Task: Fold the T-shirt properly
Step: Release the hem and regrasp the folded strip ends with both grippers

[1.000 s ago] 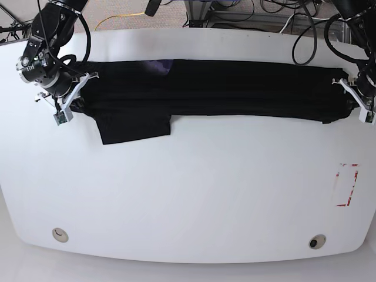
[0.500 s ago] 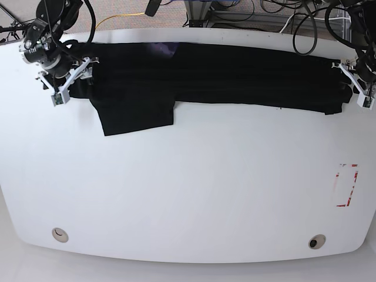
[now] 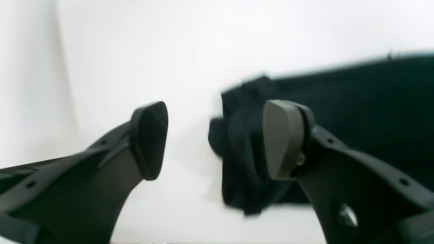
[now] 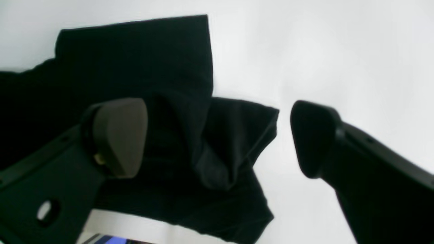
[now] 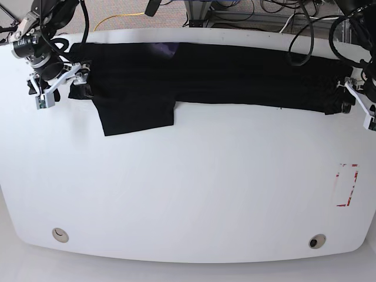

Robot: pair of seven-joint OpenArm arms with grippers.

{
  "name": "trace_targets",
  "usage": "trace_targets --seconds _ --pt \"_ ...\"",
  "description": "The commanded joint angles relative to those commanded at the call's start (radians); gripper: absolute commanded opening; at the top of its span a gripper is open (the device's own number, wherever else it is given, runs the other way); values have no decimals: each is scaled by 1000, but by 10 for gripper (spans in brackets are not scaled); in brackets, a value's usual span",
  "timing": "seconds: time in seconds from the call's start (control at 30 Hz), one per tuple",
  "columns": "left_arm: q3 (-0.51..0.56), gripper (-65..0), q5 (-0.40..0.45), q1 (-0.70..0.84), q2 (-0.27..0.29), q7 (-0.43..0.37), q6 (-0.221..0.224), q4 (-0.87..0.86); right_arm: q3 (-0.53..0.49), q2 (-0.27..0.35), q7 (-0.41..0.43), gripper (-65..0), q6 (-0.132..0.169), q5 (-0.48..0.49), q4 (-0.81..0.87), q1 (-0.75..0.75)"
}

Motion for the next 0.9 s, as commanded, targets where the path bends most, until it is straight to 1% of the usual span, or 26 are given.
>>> trace_targets --seconds 0.07,0.13,0.2,0.23,0.3,0.37,0.4,0.5,0.53,0.6,0.67,0.73,0.8,0.87,0.9 --pt "2 -235 3 2 15 0 0 -3 -26 0 -2 -108 0 34 -2 -6" --pt "8 -235 3 3 20 0 0 -6 -41 -2 -15 -141 0 49 -3 -9" --pt "29 -235 3 6 51 0 0 -31 -89 -3 -35 -179 0 52 -5 -14" --pt "35 -235 3 17 54 0 0 -40 -109 -3 -38 -193 0 52 -3 -17" --pt "43 -236 3 49 52 0 0 -61 -153 -3 -41 -247 0 52 -3 -25" --pt "48 -236 3 69 52 0 0 -89 -163 -5 -41 -338 0 44 -6 -46" --pt "48 -236 3 74 52 0 0 -107 -163 -5 -41 -393 0 44 -18 -44" --pt "41 -236 3 83 52 0 0 -157 -163 5 -41 -496 0 40 -80 -41" --pt "38 -236 3 98 46 -3 0 -180 -163 9 -41 -506 0 20 -109 -43" --pt "31 -236 3 107 21 -5 0 -221 -163 25 -41 -479 0 -34 -158 -37" --pt "31 -236 3 104 12 -6 0 -270 -161 29 -38 -442 0 -107 -218 -2" --pt "32 -236 2 104 8 -6 0 -293 -158 31 -37 -433 0 -169 -269 14" --pt "32 -236 2 98 8 -6 0 -304 -158 35 -3 -434 0 -224 -316 23" --pt "38 -236 3 97 9 -11 0 -304 -161 57 44 -434 0 -252 -356 40" --pt "58 -236 3 89 11 -23 0 -298 -163 69 68 -434 0 -270 -390 58"
